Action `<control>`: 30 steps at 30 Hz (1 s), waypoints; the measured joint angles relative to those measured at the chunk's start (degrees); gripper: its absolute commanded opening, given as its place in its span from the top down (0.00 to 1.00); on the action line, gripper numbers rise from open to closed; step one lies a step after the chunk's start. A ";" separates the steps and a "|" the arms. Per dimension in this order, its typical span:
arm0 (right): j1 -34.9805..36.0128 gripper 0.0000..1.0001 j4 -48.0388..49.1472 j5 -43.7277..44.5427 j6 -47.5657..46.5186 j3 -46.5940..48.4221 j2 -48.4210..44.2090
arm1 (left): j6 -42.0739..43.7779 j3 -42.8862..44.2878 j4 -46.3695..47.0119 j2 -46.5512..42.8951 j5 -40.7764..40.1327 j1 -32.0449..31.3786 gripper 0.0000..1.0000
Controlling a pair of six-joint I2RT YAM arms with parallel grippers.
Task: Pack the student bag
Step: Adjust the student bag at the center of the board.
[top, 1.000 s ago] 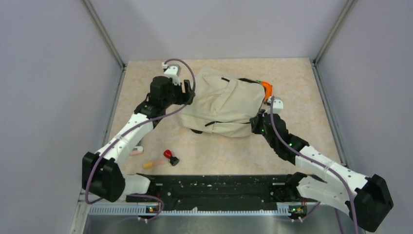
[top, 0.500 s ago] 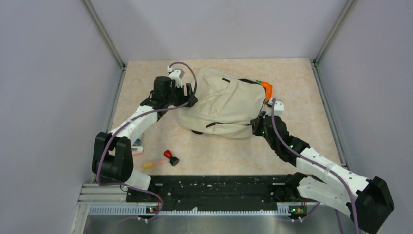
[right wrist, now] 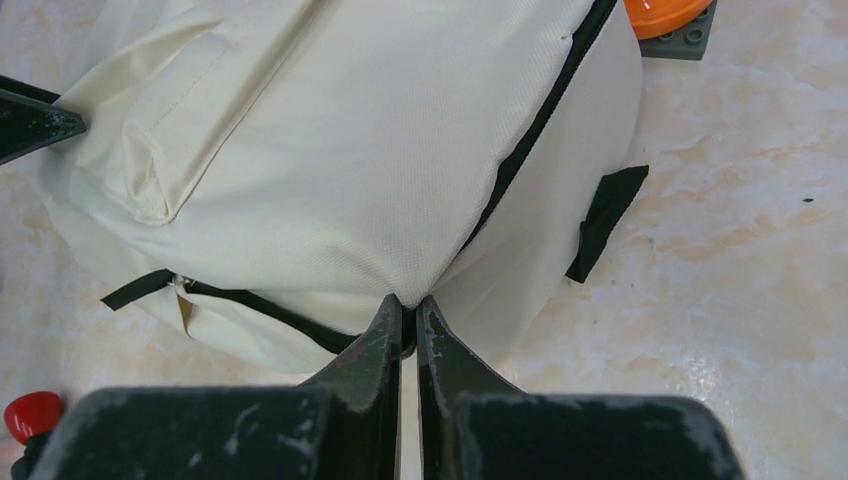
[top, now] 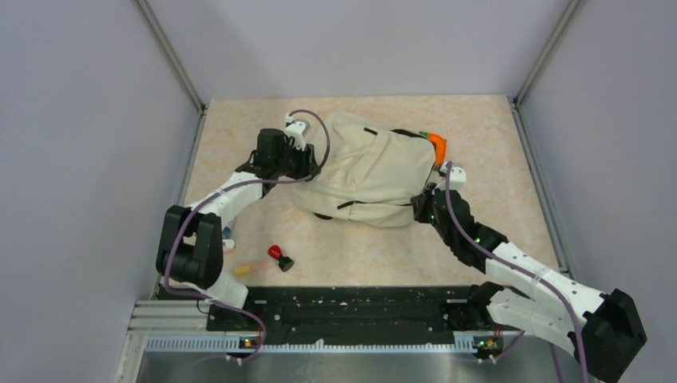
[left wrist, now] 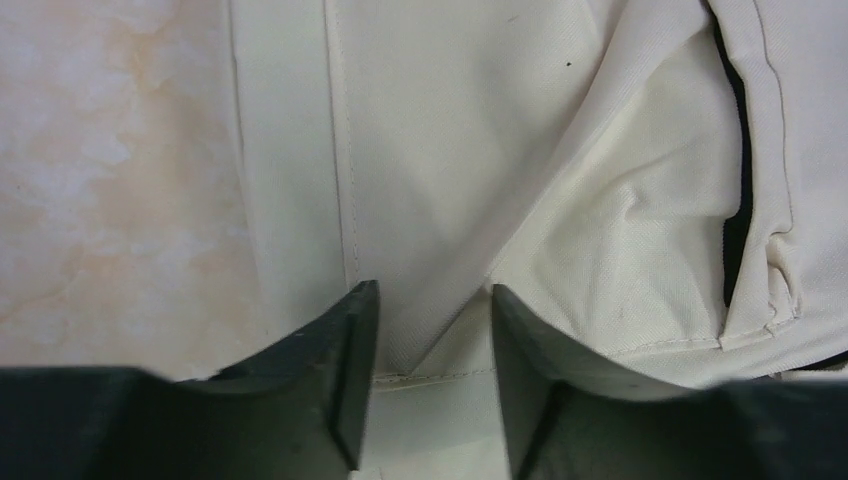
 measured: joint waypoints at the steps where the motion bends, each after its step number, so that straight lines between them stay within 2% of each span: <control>1: 0.00 1.00 0.09 0.00 0.02 -0.11 0.00 | 0.31 -0.07 0.15 0.26 0.11 0.00 0.64; 5: 0.00 1.00 0.20 -0.04 -0.04 -0.24 0.02 | 1.79 -0.68 1.05 0.70 0.28 -0.09 1.00; 11: -0.85 1.00 0.72 -1.03 -0.79 0.26 2.56 | 2.80 -5.81 5.27 -1.81 -1.20 -1.38 1.00; 20: -10.45 1.00 -0.33 -5.42 -5.16 7.45 11.65 | 0.46 -16.94 4.46 -18.14 -6.14 -11.45 1.00; 30: -17.51 1.00 2.19 -11.96 -9.27 18.27 27.63 | -7.19 -21.11 2.23 -25.24 -1.25 -17.92 1.00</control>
